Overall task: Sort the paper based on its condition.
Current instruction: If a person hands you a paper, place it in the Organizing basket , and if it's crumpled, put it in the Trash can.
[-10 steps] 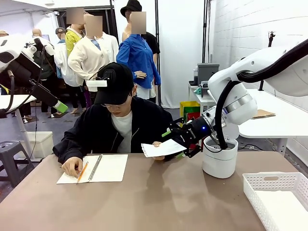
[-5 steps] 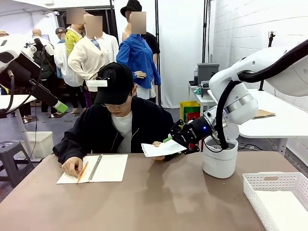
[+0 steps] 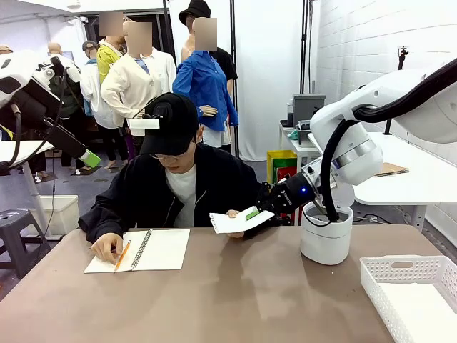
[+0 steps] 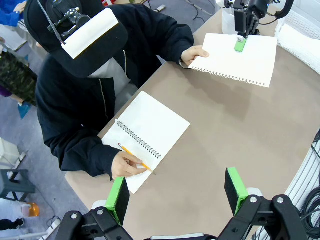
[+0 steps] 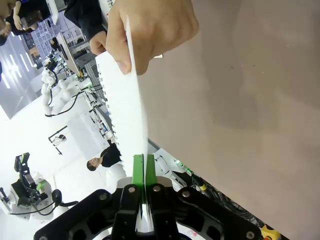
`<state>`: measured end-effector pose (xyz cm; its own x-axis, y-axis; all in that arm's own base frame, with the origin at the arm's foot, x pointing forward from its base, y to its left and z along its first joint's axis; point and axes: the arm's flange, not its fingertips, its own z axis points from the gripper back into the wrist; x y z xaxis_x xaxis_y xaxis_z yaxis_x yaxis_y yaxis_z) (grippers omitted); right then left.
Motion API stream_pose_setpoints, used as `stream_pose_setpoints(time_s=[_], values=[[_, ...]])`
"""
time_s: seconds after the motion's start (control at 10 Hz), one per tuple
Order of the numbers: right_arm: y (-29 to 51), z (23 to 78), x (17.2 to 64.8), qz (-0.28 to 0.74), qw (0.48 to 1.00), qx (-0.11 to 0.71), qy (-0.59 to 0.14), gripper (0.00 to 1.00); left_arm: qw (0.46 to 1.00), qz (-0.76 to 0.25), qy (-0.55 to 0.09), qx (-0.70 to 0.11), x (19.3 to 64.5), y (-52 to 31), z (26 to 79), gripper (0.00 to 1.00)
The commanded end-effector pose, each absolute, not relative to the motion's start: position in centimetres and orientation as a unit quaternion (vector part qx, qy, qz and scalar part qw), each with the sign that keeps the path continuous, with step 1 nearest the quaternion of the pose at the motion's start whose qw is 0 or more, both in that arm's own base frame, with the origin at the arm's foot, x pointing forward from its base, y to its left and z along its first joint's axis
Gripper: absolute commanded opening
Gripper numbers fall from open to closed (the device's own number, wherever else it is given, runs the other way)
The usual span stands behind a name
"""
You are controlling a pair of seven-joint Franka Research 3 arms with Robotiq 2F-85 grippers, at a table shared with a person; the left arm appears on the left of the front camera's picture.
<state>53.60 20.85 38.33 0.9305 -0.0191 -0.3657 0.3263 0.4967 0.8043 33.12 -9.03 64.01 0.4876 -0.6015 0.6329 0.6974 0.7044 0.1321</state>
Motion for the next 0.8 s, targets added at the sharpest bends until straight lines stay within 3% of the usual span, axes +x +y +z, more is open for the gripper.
stream_pose_setpoints(time_s=[0.0, 0.4, 0.7], values=[[20.9, 38.2, 53.7, -0.101, 0.844, 0.501, 0.162, 0.00, 0.862, -0.376, -0.334, -0.067, 33.0, -9.0, 64.0, 1.00], [20.4, 39.0, 53.3, -0.079, 0.840, 0.513, 0.160, 0.00, 0.862, -0.376, -0.334, -0.067, 33.0, -9.0, 64.0, 1.00], [20.3, 42.3, 52.6, -0.031, 0.839, 0.530, 0.114, 0.00, 0.862, -0.376, -0.334, -0.067, 33.0, -9.0, 64.0, 1.00]])
